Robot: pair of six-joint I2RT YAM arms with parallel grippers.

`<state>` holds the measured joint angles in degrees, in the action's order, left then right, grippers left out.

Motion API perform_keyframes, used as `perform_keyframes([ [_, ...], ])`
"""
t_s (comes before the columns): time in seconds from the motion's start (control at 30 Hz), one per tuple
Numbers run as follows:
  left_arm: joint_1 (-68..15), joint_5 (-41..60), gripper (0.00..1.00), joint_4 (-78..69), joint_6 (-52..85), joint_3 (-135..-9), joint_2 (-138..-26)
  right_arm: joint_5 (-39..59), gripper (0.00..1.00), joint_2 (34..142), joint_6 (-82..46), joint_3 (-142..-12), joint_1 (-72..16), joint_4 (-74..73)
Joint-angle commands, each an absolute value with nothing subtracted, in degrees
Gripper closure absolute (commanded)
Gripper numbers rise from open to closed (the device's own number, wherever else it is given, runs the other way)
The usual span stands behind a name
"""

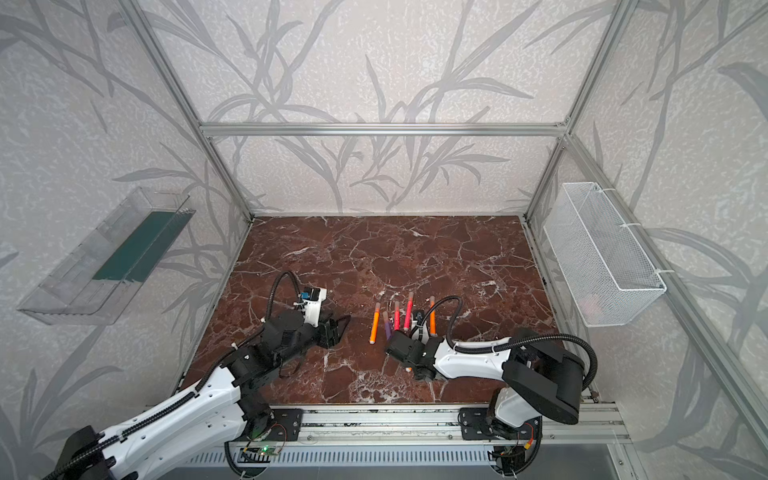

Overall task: Insert the pens into the pen caps
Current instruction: 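Grasp the orange marker with the right gripper and lift it, then bring the orange marker to the left gripper while the left gripper grasps it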

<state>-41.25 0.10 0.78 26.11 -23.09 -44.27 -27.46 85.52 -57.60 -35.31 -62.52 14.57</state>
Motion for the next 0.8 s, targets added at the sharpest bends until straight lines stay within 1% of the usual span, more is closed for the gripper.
perform_keyframes([
  [0.0,-41.57,0.17,0.34,1.41,25.66,-23.21,-43.45,-26.29,0.8,87.18,-57.87,-35.63,-62.33,16.08],
  [0.07,-41.58,0.42,0.34,1.41,25.61,-23.16,-43.46,-26.64,0.84,87.2,-58.08,-35.56,-62.33,16.1],
  [0.2,-41.58,1.64,0.34,1.02,25.71,-22.88,-43.59,-27.16,0.86,86.93,-58.73,-35.22,-62.4,15.84],
  [0.4,-42.32,7.27,0.34,-3.2,26.93,-22.2,-45.48,-27.97,0.91,83.63,-60.02,-34.12,-62.38,13.46],
  [0.57,-45.85,8.97,0.34,-8.36,28.48,-22.2,-48.3,-30.41,0.94,74.99,-61.12,-32.41,-62.32,11.05],
  [0.77,-52.81,9.1,0.34,-17.71,31.11,-22.38,-53.3,-32.91,0.95,62.02,-60.86,-29.76,-62.43,7.06],
])
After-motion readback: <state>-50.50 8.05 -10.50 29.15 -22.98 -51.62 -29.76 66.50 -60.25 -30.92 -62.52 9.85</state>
